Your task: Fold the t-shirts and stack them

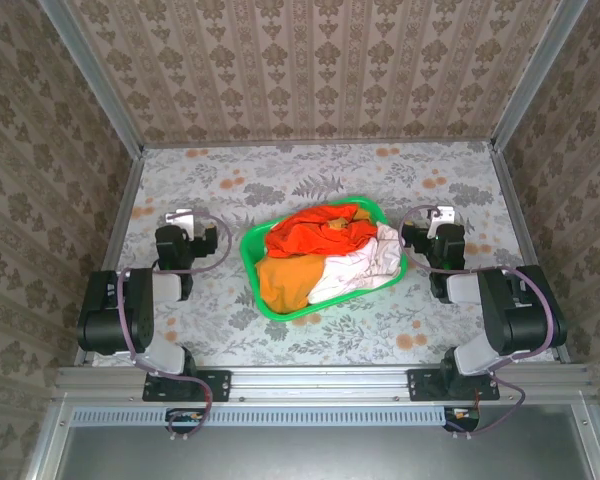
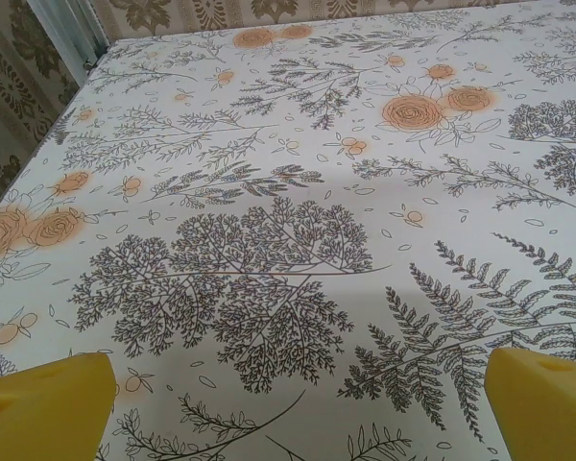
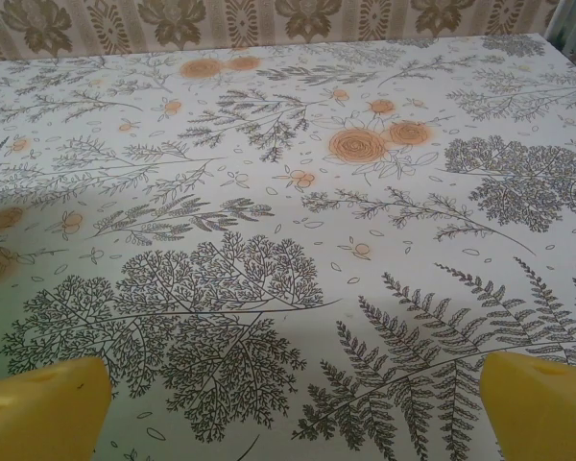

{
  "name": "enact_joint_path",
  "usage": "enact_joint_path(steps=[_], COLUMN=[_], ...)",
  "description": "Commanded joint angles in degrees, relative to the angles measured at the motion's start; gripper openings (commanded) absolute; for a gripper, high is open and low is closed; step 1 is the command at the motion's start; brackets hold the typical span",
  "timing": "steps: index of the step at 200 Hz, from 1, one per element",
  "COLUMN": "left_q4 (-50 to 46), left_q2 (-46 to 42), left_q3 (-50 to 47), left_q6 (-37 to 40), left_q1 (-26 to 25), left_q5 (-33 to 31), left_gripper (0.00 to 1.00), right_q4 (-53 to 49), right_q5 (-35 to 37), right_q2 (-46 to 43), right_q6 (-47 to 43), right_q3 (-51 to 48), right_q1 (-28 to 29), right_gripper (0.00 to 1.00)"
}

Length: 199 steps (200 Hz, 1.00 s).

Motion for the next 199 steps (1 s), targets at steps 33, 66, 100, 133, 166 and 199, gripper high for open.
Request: enact_joint_path(steps=[33, 66, 100, 133, 166, 199], left_q4=[1.39, 1.34, 1.29, 1.3, -1.36, -10.22], left_q2=[-0.17, -0.16, -0.16, -0.16, -2.55, -10.21], left_q3=[0.4, 0.4, 0.4, 0.4, 0.96, 2.63], left_q6=[0.68, 0.68, 0.59, 0.59, 1.91, 3.87], left_q1=[-0.15, -0.17, -0.03, -0.06, -0.72, -2.65], left_q5=[0.92, 0.96, 0.99, 0.97, 1.68, 1.4], left_gripper=[1.0, 1.0, 1.0, 1.0, 1.0, 1.0], right_q4=[0.85, 0.84, 0.84, 1.08, -1.2, -11.67], right_q5=[-0.62, -0.59, -0.64, -0.76, -0.41, 0.02], right_q2=[0.19, 0.09, 0.1, 0.02, -3.57, -14.8], right_q6=[-0.35, -0.3, -0.35, -0.24, 0.78, 1.52], right_q3=[1.21, 1.2, 1.25, 1.07, 0.78, 1.2], right_q1=[0.06, 0.06, 0.08, 0.01, -0.62, -0.91], right_gripper=[1.0, 1.0, 1.0, 1.0, 1.0, 1.0])
